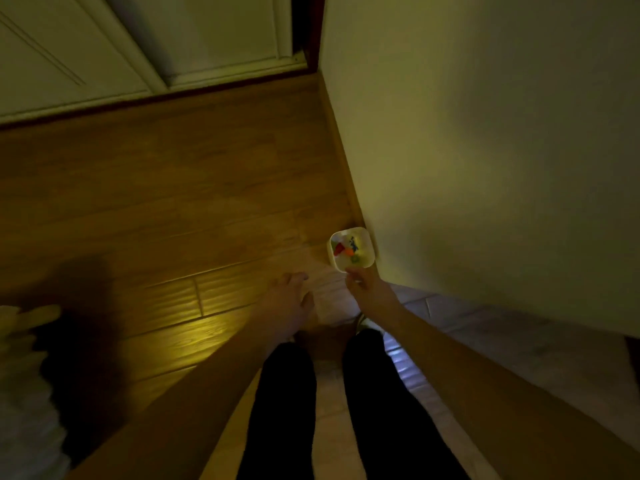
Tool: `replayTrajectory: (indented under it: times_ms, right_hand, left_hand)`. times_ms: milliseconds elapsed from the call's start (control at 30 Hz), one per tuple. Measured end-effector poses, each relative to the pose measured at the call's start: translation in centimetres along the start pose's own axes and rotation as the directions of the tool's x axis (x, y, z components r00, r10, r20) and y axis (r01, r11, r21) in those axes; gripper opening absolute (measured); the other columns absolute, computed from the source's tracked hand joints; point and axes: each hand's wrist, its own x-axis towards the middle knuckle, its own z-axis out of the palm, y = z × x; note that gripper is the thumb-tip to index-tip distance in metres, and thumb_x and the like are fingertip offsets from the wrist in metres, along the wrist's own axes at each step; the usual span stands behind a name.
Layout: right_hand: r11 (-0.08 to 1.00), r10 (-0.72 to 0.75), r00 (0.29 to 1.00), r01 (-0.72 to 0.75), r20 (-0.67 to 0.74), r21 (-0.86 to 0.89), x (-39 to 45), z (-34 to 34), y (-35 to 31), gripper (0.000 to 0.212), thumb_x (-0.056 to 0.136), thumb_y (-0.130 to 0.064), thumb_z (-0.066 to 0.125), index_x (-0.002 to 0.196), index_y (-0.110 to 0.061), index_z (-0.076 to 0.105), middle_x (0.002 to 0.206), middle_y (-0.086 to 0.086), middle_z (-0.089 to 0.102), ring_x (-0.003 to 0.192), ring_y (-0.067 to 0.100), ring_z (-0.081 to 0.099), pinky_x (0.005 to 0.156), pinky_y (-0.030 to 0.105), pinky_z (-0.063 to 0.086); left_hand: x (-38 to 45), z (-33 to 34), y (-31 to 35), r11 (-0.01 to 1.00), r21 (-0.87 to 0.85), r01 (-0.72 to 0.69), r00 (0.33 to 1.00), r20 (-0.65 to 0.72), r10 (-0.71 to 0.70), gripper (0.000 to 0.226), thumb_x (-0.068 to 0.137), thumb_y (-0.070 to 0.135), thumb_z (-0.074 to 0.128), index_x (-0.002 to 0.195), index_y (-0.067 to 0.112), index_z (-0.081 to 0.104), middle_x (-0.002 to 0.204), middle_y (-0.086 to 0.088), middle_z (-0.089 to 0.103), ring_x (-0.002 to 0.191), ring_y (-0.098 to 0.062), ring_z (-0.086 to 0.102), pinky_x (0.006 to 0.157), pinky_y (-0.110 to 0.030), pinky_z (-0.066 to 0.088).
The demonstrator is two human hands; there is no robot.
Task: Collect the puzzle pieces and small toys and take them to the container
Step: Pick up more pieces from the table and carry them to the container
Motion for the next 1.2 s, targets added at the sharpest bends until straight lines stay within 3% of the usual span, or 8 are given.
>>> replayTrajectory:
  times_ms: [133,233,367,567,833,1067,1200]
  right_hand:
    - [0.992,-0.048,0.997,0.055,0.06,-0.116,-6.7,-3.4,-4.5,0.039,0.098,-0.022,0.05,0.136,-0.013,0.05,0.13,0.013,0.059,0.114,0.026,0.057,0.091,0.026,0.039]
    - [0.925,-0.122,0.977,0.175,0.174,-0.336,-11.9,-5.4,-7.4,0.043,0.099,-0.024,0.049,0.139,-0.009,0.045,0.136,0.014,0.051,0.12,0.03,0.051,0.099,0.034,0.038]
    - [0.807,-0.187,0.97,0.243,0.159,-0.537,-18.3,-7.6,-10.3,0.058,0.094,-0.045,0.049,0.144,-0.017,0.037,0.134,0.012,0.05,0.119,0.033,0.052,0.097,0.043,0.043]
    - [0.788,-0.251,0.965,0.251,0.079,-0.561,-24.8,-9.6,-11.8,0.067,0.093,-0.049,0.049,0.149,-0.021,0.027,0.142,0.01,0.046,0.126,0.031,0.048,0.101,0.042,0.041]
    - [0.858,-0.211,0.973,0.139,-0.094,-0.494,-31.4,-10.9,-9.2,0.058,0.096,-0.049,0.044,0.145,-0.021,0.033,0.148,0.004,0.04,0.132,0.024,0.04,0.106,0.039,0.036]
    - [0.917,-0.089,0.982,0.014,-0.168,-0.399,-38.2,-10.4,-2.4,0.061,0.099,-0.048,0.039,0.151,-0.022,0.022,0.155,0.005,0.029,0.139,0.027,0.031,0.11,0.04,0.027]
    - [0.947,0.003,0.972,-0.079,-0.236,-0.313,-43.3,-9.7,3.0,0.068,0.097,-0.055,0.037,0.153,-0.021,0.017,0.159,0.006,0.021,0.144,0.028,0.022,0.115,0.044,0.02]
  left_hand:
    - [-6.8,-5.2,1.2,0.969,0.242,-0.056,0.998,0.046,0.047,0.052,0.098,0.044,0.038,0.144,0.019,0.032,0.145,-0.007,0.038,0.131,-0.03,0.038,0.102,-0.045,0.038]
    - [-11.7,-8.2,2.3,0.918,0.376,-0.124,0.992,0.028,0.123,0.054,0.098,0.048,0.034,0.144,0.019,0.032,0.145,-0.006,0.038,0.134,-0.029,0.035,0.103,-0.045,0.033]
    - [-17.5,-10.6,3.3,0.873,0.459,-0.164,0.985,0.032,0.168,0.063,0.095,0.054,0.035,0.147,0.019,0.027,0.151,-0.008,0.031,0.14,-0.031,0.027,0.11,-0.049,0.027]
    - [-23.3,-12.3,4.4,0.84,0.495,-0.22,0.958,-0.052,0.281,0.067,0.094,0.059,0.032,0.149,0.023,0.02,0.157,-0.003,0.022,0.143,-0.03,0.022,0.111,-0.049,0.026]
    - [-26.4,-13.0,7.1,0.793,0.52,-0.318,0.943,0.087,0.322,0.068,0.095,0.061,0.029,0.151,0.022,0.019,0.159,-0.002,0.016,0.142,-0.027,0.024,0.112,-0.044,0.027]
    - [-29.7,-9.8,12.5,0.598,0.657,-0.459,0.86,0.16,0.485,0.065,0.097,0.058,0.028,0.152,0.026,0.016,0.157,0.001,0.021,0.142,-0.023,0.022,0.113,-0.043,0.026]
    - [-31.5,-5.0,16.0,0.515,0.694,-0.503,0.835,0.237,0.496,0.066,0.096,0.058,0.03,0.152,0.026,0.016,0.158,0.0,0.02,0.143,-0.023,0.022,0.112,-0.044,0.027]
